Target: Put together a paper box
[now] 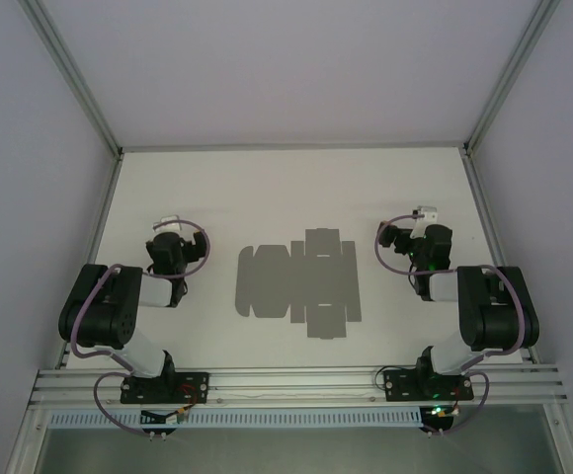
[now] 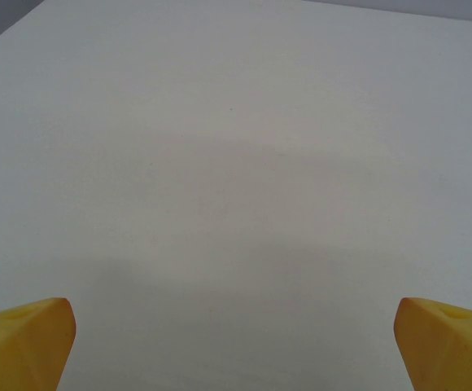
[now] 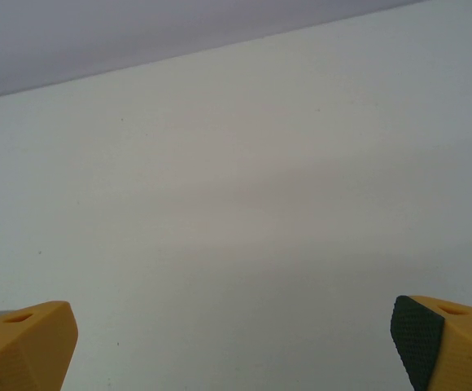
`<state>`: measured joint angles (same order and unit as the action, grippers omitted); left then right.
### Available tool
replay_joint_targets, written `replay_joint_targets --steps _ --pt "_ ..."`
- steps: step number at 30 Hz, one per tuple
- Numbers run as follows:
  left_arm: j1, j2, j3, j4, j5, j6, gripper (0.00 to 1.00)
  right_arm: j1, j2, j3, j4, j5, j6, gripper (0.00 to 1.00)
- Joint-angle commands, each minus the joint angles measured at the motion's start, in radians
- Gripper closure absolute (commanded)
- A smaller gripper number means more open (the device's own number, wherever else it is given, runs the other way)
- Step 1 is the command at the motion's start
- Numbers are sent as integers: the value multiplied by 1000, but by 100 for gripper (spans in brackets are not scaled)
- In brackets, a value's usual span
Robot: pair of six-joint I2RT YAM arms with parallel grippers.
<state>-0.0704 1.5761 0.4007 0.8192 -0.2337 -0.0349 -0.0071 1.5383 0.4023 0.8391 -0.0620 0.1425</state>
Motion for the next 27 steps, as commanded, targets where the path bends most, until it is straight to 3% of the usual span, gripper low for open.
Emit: replay_joint_targets --steps 1,6,12,15,18,23,27 --pt "-5 -103 80 -165 -88 -37 0 -3 -90 50 -124 -10 0 0" --pt "-5 -254 179 -448 -87 -103 0 6 -196 145 -363 -7 16 0" --pt "-30 -311 319 -753 249 -293 0 73 -308 269 -626 10 200 3" --pt "-57 -269 343 -812 413 -401 0 88 -257 386 -880 -92 330 15" --pt "-85 -192 359 -849 528 -477 0 145 -174 483 -1109 -111 383 29" --pt "-139 -93 414 -981 586 -493 0 264 -33 547 -1227 -248 422 52" --pt "-175 -43 486 -1114 588 -433 0 317 55 595 -1308 -200 408 63"
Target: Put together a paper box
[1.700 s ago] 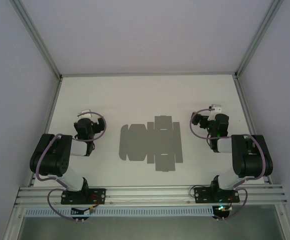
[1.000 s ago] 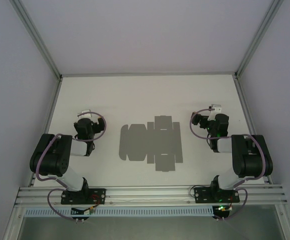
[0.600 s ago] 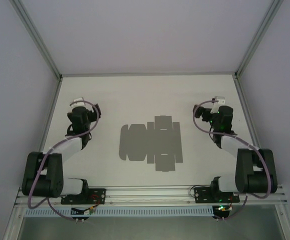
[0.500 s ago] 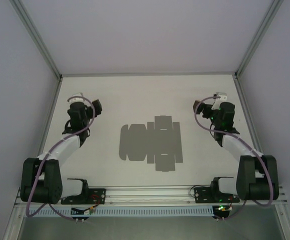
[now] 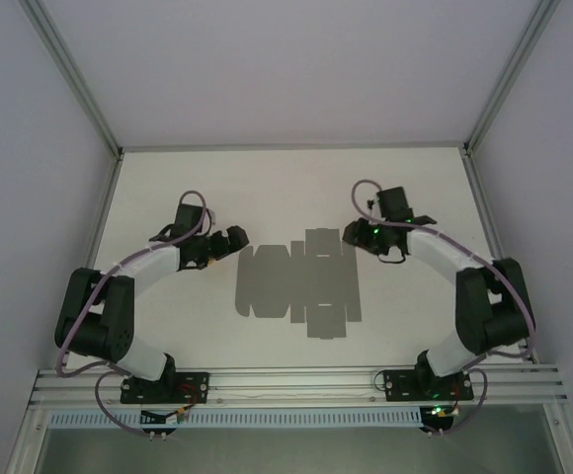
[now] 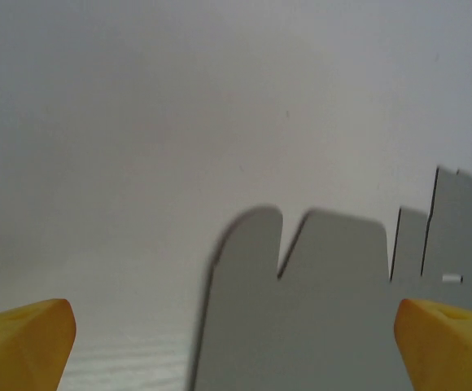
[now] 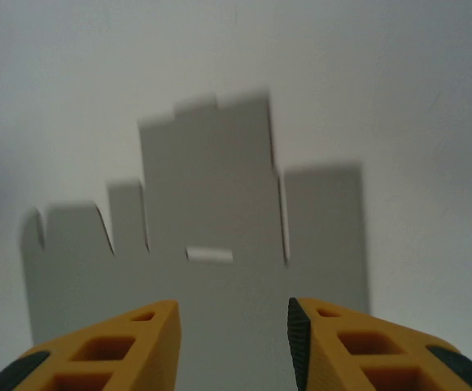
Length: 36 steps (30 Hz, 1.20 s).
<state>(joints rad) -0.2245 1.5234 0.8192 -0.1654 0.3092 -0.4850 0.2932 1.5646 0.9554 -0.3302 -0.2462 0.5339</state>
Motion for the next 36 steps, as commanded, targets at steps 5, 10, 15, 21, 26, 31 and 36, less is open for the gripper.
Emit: replay_joint_targets --steps 5,10,15,21,26,31,36 --pt "-41 81 126 -229 64 62 0 17 143 37 -126 12 22 73" --pt "-56 122 114 -211 101 61 0 15 258 46 -134 76 45 77" --pt "-77 142 92 -196 157 62 0 14 297 16 -122 90 69 79" --pt "-78 150 36 -72 308 18 5 12 310 3 -104 81 87 80" --pt "-78 116 20 1 367 -18 11 13 305 -3 -98 77 80 80" --pt "-77 35 45 -31 330 1 17 12 313 -14 -73 58 79 80" --pt "-78 -16 34 53 394 -35 35 13 320 -11 -52 34 76 81"
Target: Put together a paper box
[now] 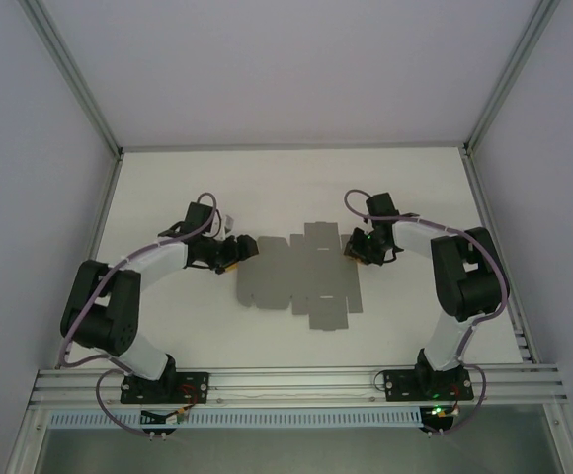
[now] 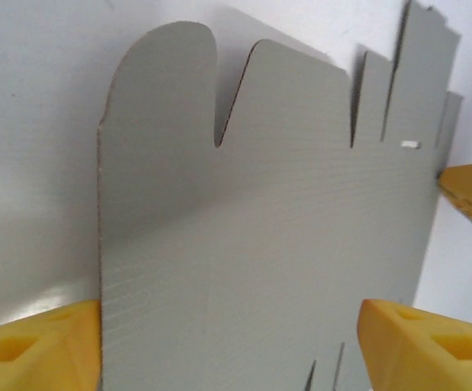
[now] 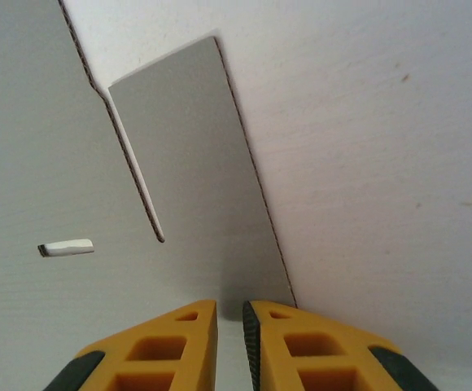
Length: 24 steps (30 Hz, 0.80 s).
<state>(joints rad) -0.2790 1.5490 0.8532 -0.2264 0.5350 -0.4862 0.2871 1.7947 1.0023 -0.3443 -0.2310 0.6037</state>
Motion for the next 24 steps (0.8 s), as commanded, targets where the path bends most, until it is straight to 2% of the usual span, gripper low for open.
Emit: replay_joint_targets --steps 1,5,10,13,20,24 --pt "-25 -51 -4 128 171 -42 38 18 91 -59 -34 15 -3 81" --pt "-40 -76 21 99 139 -21 44 18 84 -56 -29 3 -2 82" --pt "-100 -58 90 47 78 27 45 18 81 -60 -10 -21 -3 82" --pt "-129 -31 135 12 43 43 50 19 82 -66 6 -32 0 82" --pt "-219 47 260 -156 -103 125 66 21 84 -73 32 -53 8 82" --pt "-287 82 341 -274 -260 178 72 21 84 -75 35 -48 8 82"
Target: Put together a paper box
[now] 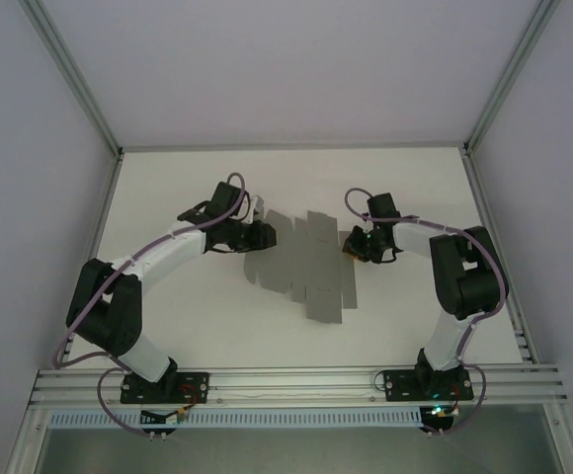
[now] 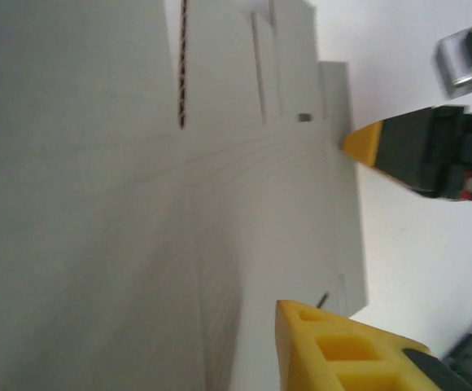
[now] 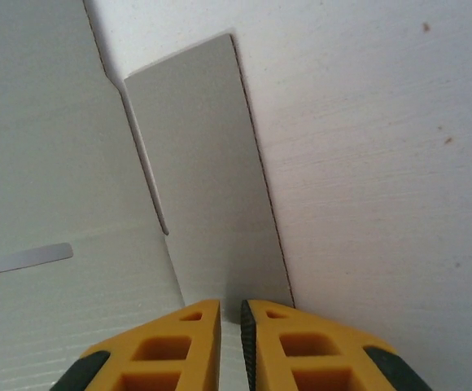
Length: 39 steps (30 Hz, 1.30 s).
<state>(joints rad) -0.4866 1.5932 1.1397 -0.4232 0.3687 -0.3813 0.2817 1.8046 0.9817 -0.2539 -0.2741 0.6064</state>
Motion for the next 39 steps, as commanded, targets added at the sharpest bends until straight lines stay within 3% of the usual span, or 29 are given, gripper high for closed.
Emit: replay_joint_targets --steps 1,7,12,16,19,23,25,27,28,33,36,39 --pt "-95 48 76 -103 -139 78 74 26 75 -54 -55 -4 8 82" --pt "-197 146 196 -258 -395 91 85 29 55 -59 -40 5 17 82" --pt "-238 182 227 -265 -446 75 85 30 3 -54 -37 4 10 77" --pt "-238 183 244 -285 -518 64 95 29 -76 -44 -52 21 -10 68" --pt "-238 135 228 -247 -515 99 100 21 -145 -40 -69 38 -41 63" --pt "-237 -10 145 -111 -475 159 100 -26 -274 -61 -45 12 -88 41" --pt "-231 -91 112 -56 -463 186 100 -73 -350 -86 -9 -37 -108 27" --pt "-222 -167 90 -15 -423 205 100 -120 -424 -119 39 -111 -146 4" --pt "-218 -200 81 3 -405 210 100 -143 -456 -133 63 -146 -157 0" --pt "-193 -350 66 74 -331 209 100 -222 -577 -172 182 -315 -165 0" --pt "-182 -415 53 121 -320 180 100 -226 -630 -175 211 -374 -169 0" --pt "-176 -467 27 197 -234 165 100 -228 -656 -197 293 -439 -158 0"
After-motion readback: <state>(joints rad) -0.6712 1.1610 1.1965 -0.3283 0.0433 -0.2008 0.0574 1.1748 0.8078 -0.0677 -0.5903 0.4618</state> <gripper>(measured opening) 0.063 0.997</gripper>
